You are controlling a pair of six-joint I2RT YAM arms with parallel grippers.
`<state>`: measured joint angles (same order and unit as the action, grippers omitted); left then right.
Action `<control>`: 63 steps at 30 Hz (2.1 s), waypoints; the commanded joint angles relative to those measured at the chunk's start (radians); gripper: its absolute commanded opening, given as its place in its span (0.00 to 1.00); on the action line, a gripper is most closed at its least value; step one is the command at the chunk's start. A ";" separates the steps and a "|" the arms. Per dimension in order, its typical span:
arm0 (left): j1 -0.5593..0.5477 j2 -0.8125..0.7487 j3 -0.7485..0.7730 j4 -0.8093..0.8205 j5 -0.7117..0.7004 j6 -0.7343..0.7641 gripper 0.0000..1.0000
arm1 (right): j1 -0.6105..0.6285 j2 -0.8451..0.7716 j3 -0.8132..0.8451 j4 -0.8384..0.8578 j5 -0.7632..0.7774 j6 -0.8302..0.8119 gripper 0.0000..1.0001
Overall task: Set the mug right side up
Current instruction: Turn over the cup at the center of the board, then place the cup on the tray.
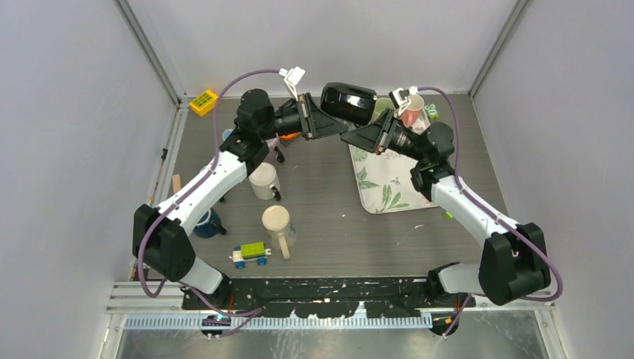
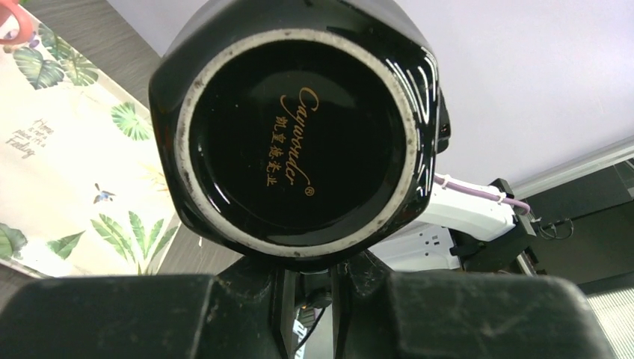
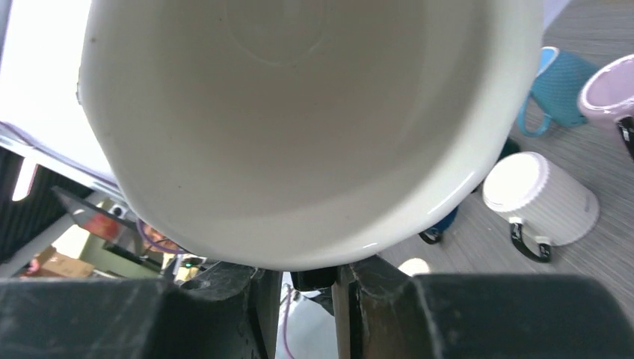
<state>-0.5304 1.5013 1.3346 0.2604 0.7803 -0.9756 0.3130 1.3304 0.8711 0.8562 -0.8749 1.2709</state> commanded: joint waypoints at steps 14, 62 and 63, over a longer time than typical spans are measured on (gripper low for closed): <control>-0.005 0.037 -0.033 0.199 0.025 -0.045 0.01 | 0.026 -0.169 0.114 -0.510 0.163 -0.420 0.01; -0.021 -0.114 -0.121 -0.549 -0.275 0.397 0.77 | -0.087 0.148 0.422 -1.420 0.967 -0.858 0.01; -0.025 -0.128 -0.133 -0.554 -0.274 0.405 0.77 | -0.099 0.162 0.432 -1.428 0.981 -0.858 0.01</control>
<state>-0.5415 1.4475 1.2278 -0.2279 0.5064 -0.6399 0.2531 1.4830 1.2125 -0.6098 0.0391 0.4278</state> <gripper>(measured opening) 0.766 0.260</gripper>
